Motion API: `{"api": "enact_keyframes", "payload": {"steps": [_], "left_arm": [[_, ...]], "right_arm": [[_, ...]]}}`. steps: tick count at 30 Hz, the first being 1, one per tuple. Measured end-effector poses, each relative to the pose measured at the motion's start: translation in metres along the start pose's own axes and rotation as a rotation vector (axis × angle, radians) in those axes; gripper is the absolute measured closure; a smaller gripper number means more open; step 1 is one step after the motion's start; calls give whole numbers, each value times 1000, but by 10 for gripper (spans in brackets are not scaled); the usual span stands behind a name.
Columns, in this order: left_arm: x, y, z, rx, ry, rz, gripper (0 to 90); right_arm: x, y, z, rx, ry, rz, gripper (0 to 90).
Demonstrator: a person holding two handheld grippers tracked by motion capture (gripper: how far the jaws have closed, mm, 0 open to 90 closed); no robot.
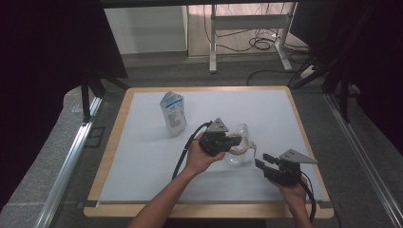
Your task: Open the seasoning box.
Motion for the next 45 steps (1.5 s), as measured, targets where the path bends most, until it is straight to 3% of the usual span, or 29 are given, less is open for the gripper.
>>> {"api": "enact_keyframes", "payload": {"steps": [10, 17, 30, 39, 45], "left_arm": [[15, -13, -14, 22, 33, -2, 894], [16, -9, -15, 30, 32, 8, 890], [-36, 22, 8, -23, -47, -54, 809], [-63, 49, 21, -42, -123, -36, 594], [-79, 69, 29, -50, -127, -34, 436]], "right_arm": [[7, 3, 4, -26, -1, 34, 548], [7, 4, 5, -24, -7, 42, 546], [8, -1, 21, -59, -54, 29, 504], [17, 0, 33, -89, -88, 50, 471], [20, -1, 42, -117, -112, 47, 447]]}}
Point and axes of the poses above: each handheld gripper's, and its own axes: x roughly forward along the jaws, y roughly out of its underside, z roughly to its left, the point moved 1 cm from there along x, roughly forward along the jaws, and after that the axes turned 1 degree about -z, right-handed, at the moved point
